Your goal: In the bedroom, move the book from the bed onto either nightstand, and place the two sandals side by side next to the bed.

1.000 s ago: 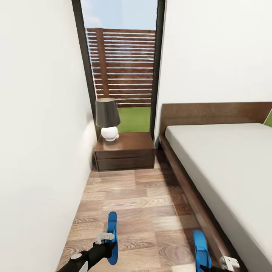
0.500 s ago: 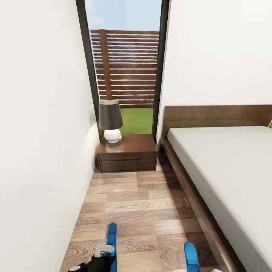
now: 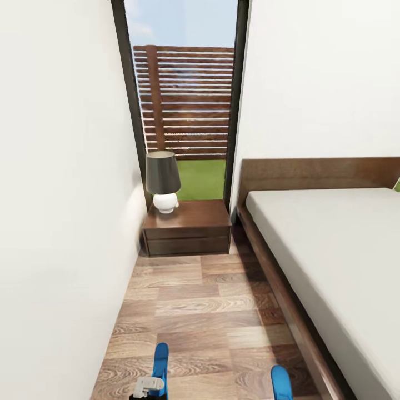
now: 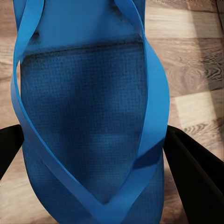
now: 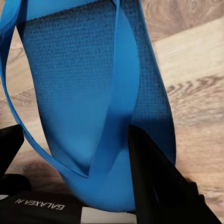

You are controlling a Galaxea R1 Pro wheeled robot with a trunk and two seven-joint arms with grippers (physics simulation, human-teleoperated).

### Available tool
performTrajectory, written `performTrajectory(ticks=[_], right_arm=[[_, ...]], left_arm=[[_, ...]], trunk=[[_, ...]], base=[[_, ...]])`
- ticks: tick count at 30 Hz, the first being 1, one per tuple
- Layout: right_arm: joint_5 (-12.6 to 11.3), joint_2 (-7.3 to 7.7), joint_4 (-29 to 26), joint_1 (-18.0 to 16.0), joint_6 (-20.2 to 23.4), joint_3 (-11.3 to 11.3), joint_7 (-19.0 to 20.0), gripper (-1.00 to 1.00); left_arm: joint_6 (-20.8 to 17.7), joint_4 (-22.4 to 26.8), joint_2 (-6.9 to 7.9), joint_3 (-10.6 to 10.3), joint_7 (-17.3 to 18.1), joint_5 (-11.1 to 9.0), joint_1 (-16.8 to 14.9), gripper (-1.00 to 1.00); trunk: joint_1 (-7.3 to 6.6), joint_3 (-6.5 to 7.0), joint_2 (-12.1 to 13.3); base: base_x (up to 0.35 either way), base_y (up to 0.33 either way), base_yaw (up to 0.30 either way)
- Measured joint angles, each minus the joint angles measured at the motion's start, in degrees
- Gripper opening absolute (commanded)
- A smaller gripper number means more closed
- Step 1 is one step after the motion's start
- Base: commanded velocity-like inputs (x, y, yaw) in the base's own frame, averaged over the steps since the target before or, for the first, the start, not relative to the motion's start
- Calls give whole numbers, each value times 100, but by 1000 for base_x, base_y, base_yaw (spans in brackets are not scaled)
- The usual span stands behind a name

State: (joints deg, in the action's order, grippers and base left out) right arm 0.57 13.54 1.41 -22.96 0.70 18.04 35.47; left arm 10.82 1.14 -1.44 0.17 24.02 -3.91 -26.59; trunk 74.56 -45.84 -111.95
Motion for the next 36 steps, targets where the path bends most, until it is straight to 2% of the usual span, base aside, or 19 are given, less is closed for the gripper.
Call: performTrajectory(ticks=[36], right_arm=[[-35,5,0,0,0,3,11,-100]], left_arm=[[-16,-1,3,6,-7,-15,0,-100]], trunk=[[-791,646,1444]], base=[[0,0,0]])
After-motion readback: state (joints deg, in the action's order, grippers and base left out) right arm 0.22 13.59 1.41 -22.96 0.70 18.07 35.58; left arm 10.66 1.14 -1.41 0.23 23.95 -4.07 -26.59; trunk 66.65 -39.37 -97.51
